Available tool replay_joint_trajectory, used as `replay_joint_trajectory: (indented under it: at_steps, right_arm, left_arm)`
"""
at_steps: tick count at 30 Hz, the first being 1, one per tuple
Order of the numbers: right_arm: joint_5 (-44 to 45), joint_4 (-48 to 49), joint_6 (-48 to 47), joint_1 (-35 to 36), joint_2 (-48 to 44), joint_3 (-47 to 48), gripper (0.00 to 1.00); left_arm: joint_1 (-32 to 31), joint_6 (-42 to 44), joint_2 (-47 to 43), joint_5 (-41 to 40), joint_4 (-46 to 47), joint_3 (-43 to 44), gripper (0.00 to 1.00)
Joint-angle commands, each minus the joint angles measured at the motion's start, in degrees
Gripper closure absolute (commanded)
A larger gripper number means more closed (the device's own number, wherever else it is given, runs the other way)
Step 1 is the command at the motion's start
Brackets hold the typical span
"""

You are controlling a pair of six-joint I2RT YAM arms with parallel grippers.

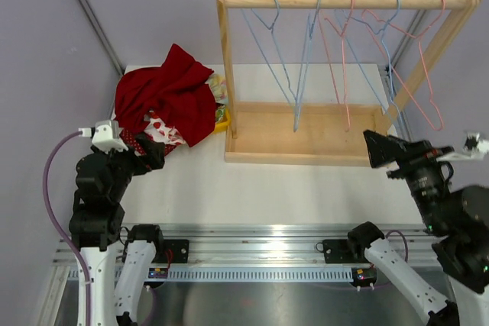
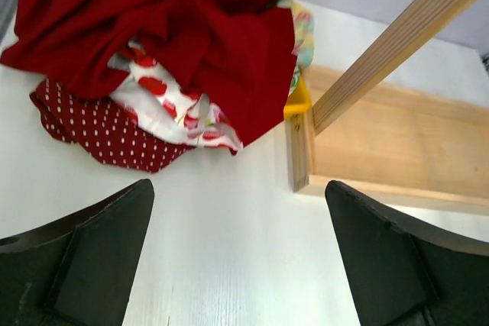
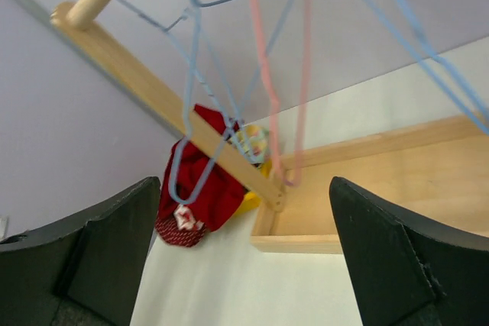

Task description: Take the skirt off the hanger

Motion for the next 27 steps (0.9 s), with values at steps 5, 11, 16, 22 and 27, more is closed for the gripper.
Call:
replay_joint_trajectory:
  at_steps: [5,11,16,22,27]
  right_arm:
    - [24.01,-5.61,2.55,-0.19,-22.47,-17.89,0.01]
    - [23.4,-8.77,-1.13,-0.28,-24.79,-19.92,0.01]
    - [22.62,-8.26,-1.14,-0.19,-24.0,-20.44,0.01]
    - [21.03,-7.9,-2.2,-0.2,-21.45,-20.71,0.01]
    - [19.72,-7.9,-2.45,-0.19,-18.46,-20.36,0.01]
  left_arm:
    - [-0.77,-1.11,-4.92,2.48,1.52,-6.67,0.01]
    - [-0.95,-1.02,-7.02,0.21,1.34,-6.58,0.01]
    - [-0.95,-1.64,-8.0,-4.53,0.64,-6.58,0.01]
    - [-2.62,-1.9,-7.2,-5.68,0.81,-6.93,0.01]
    - [-2.97,-2.25,-6.94,-6.65,0.55,-7.11,0.01]
